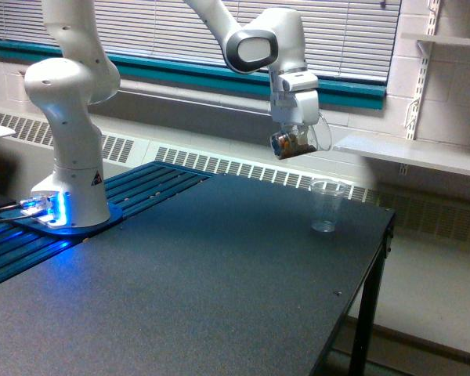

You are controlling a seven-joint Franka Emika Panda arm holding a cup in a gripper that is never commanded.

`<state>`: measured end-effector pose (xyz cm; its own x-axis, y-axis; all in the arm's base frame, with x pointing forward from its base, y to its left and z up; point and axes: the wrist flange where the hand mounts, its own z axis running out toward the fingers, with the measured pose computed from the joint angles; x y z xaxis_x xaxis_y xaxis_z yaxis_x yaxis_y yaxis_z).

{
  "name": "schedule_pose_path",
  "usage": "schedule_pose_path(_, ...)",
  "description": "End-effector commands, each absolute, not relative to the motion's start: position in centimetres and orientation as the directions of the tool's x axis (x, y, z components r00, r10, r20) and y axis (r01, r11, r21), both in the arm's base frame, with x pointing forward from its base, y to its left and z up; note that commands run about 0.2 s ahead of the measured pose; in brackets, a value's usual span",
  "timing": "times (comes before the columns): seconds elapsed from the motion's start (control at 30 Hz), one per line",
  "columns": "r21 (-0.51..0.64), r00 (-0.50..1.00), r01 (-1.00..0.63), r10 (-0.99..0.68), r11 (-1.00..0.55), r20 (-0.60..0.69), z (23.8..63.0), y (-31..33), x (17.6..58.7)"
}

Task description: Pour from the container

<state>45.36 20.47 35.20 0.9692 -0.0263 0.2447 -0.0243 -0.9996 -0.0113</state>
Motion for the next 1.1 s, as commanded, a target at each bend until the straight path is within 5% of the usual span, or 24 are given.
schedule_pose_path(0.03, 0.018, 0.969, 0.005, 0.01, -1.0, 0.249, 36.5, 20.3, 46.1)
schedule_pose_path(1.1, 0.12, 0.977, 0.064, 0.087, -0.991, 0.193, 38.6, 21.9, 47.6)
